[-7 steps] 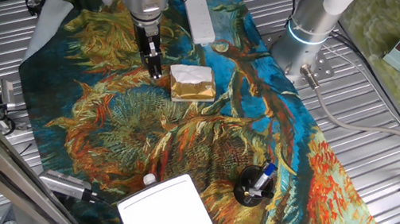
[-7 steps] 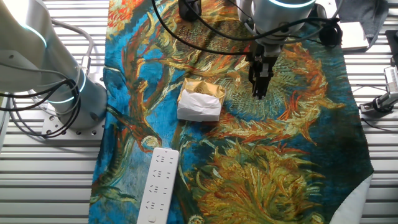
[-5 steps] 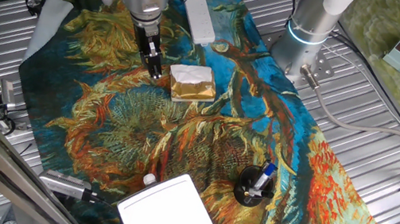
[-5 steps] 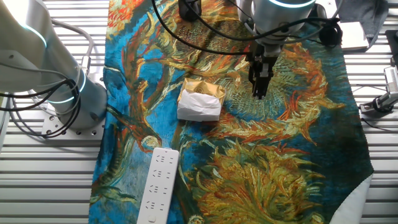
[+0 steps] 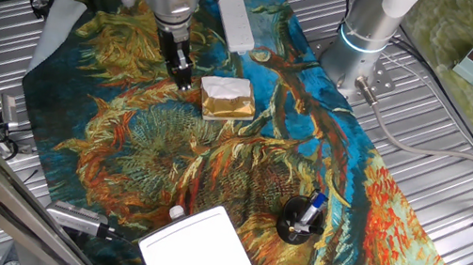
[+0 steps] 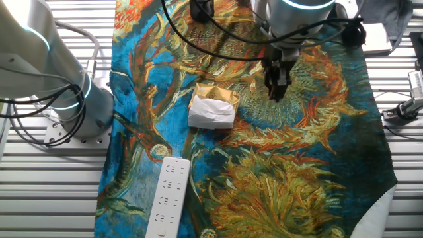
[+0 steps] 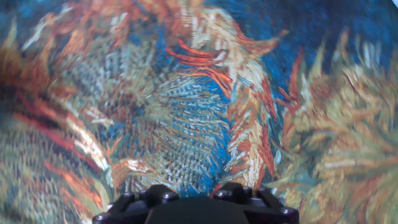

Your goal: Grasp the handle and open the drawer

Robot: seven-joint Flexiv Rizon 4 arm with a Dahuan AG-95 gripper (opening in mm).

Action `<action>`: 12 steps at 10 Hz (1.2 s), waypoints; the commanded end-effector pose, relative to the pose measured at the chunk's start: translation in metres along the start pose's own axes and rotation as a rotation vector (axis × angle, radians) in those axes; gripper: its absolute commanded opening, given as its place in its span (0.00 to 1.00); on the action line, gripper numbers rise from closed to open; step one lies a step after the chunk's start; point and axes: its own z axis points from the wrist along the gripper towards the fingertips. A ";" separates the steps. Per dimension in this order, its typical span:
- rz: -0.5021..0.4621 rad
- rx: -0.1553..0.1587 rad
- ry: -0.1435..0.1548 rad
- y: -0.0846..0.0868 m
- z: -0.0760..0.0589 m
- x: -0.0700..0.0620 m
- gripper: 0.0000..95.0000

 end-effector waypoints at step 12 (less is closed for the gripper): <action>-0.149 0.003 -0.007 0.000 0.000 0.000 0.00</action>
